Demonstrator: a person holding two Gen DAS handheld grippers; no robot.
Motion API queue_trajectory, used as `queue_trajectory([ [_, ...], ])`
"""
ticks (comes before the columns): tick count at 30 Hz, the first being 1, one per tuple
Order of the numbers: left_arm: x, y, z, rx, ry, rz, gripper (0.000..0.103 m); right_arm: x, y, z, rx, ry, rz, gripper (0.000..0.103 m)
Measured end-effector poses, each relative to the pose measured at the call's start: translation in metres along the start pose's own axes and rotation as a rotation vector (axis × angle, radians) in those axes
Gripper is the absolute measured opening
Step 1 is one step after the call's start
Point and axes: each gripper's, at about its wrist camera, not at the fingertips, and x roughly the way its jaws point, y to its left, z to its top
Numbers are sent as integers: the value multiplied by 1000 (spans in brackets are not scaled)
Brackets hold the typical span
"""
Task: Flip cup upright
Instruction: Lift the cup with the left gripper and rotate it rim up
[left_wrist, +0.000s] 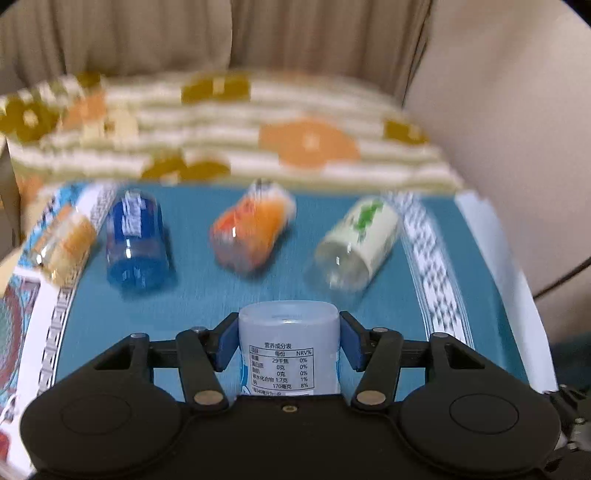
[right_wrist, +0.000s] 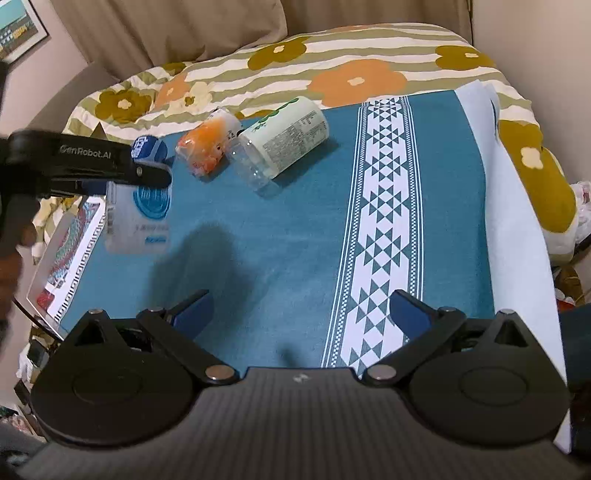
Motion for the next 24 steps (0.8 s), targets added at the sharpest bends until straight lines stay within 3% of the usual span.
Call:
queue_trajectory([
  [4,6,5,-26,20,-175,5,61,3,7,-5,-33,3,-41,103],
  [12,24,15,-61,29,-411,-8,63,13,16,-17,-67,5,-116,103],
  [20,34,16,-79,50,-451,-6,64,21,23,-28,-73,5,-133,103],
  [24,28,17,-81,48,-422,-7,64,20,30,-30,-84,4,-121,103],
])
